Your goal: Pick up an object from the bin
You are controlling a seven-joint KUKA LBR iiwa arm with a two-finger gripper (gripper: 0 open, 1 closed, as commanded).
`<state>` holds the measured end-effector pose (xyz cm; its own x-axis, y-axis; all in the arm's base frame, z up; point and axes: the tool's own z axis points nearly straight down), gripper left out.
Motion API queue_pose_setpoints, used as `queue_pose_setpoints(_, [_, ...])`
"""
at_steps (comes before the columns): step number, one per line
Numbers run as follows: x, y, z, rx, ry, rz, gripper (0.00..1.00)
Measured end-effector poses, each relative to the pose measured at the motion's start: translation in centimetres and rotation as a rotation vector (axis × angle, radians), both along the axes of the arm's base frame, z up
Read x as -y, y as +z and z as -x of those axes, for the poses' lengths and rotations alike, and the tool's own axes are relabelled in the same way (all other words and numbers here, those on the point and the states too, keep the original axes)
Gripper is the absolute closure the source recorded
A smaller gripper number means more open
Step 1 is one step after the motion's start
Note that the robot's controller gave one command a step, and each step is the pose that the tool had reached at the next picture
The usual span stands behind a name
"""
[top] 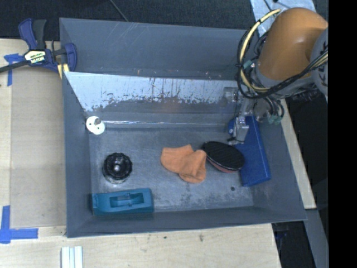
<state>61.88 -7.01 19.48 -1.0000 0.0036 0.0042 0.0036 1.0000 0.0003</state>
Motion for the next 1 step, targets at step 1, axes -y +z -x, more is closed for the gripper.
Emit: queue_pose_setpoints(1, [-0.03, 0.55, -0.14, 0.009, 0.002, 0.001, 0.0])
